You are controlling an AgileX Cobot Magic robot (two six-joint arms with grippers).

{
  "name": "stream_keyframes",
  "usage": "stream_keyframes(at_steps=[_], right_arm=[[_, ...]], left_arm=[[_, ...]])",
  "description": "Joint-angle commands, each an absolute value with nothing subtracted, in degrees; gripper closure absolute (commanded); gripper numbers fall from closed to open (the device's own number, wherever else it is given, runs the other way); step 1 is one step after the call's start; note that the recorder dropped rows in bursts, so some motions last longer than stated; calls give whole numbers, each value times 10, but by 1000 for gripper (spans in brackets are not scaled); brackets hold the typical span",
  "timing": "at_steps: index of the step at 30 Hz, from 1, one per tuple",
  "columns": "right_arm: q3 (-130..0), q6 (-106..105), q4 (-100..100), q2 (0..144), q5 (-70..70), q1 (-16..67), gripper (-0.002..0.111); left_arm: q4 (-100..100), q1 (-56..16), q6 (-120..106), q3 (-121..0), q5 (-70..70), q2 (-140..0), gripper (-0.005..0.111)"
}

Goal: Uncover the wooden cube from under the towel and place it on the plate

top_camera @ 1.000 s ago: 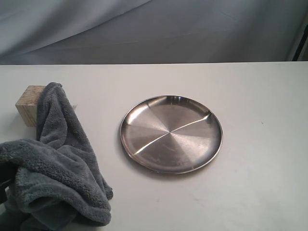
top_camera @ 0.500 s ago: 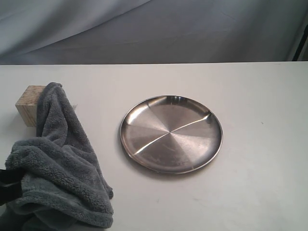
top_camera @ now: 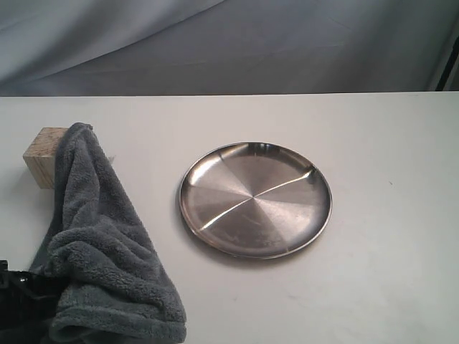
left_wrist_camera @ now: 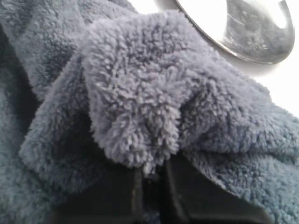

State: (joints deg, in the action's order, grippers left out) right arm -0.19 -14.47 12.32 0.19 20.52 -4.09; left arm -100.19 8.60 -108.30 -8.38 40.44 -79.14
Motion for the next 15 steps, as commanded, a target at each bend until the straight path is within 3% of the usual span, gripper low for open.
stream_keyframes(at_steps=[1,5,11,15], right_arm=[[0,-145,126,0,198,-40,108],[0,-145,126,0,198,-40,108],[0,-145,126,0,198,-40,108],[0,-145,126,0,198,-40,108]], left_arm=[[-999,86,-1134,-83,491,-823,102],[-999,86,-1161,-83,524,-827,87],[-999,86,-1142,-83,513,-827,42],[-999,86,-1124,-83,593,-827,33]])
